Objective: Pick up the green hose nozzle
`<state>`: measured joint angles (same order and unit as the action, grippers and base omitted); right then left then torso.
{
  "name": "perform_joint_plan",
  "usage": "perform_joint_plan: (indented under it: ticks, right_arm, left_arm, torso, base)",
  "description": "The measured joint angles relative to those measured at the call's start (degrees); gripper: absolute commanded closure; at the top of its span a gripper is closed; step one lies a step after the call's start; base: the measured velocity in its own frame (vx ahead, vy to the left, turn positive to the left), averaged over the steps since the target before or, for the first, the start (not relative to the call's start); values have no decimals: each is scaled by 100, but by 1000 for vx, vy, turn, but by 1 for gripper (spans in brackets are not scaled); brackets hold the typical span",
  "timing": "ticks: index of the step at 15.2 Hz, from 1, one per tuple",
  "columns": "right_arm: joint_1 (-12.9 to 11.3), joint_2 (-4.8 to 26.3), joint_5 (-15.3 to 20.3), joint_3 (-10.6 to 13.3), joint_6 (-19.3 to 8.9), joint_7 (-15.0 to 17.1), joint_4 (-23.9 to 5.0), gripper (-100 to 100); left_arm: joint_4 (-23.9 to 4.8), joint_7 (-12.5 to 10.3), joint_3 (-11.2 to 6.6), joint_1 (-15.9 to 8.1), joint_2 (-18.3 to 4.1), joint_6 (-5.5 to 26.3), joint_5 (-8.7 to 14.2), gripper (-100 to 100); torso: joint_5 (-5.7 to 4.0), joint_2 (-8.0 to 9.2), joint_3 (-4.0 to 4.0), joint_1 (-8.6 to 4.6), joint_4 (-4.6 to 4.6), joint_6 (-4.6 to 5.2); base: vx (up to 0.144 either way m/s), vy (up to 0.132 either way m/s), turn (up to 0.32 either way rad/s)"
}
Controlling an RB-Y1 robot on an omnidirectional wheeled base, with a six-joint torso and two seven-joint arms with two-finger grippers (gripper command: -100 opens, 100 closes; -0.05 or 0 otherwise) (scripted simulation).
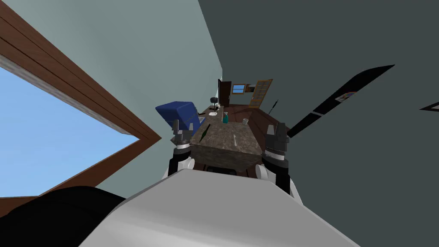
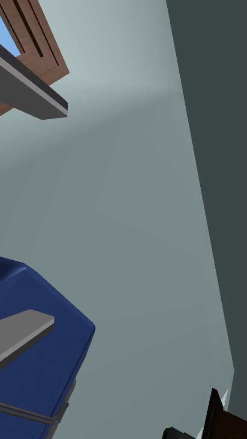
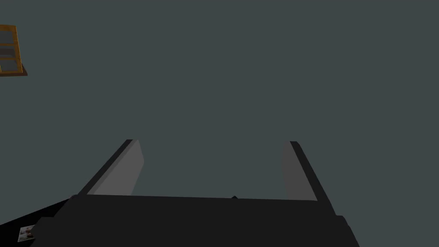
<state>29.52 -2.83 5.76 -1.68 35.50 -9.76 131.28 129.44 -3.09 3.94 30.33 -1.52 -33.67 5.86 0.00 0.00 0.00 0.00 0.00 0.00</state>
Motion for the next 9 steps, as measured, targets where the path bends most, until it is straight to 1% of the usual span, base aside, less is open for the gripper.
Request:
perform_joint_plan:
  ticks: [2, 3, 6, 9]
  right_arm:
    - [-1, 0, 0, 0, 0, 0, 0, 0]
    - [-1, 0, 0, 0, 0, 0, 0, 0]
    - [-1, 0, 0, 0, 0, 0, 0, 0]
    - [-1, 0, 0, 0, 0, 0, 0, 0]
  left_arm:
    - [-91, -77, -70, -43, -189, 107, 4, -100]
    - [-113, -120, -103, -73, -270, 210, 0, -100]
    - [-309, -324, -274, -148, -557, 487, 16, -100]
    - [-504, -504, -424, -302, -744, 811, 18, -100]
  torso:
    - [0, 1, 0, -1, 0, 2]
    - [0, 2, 1, -1, 0, 3]
    - [0, 3, 2, -2, 0, 2]
    - [-1, 3, 1, -4, 0, 2]
  base:
    - [-6, -9, -141]
    - [-10, -13, -180]
    - [-9, -13, -124]
    - [-11, -16, -179]
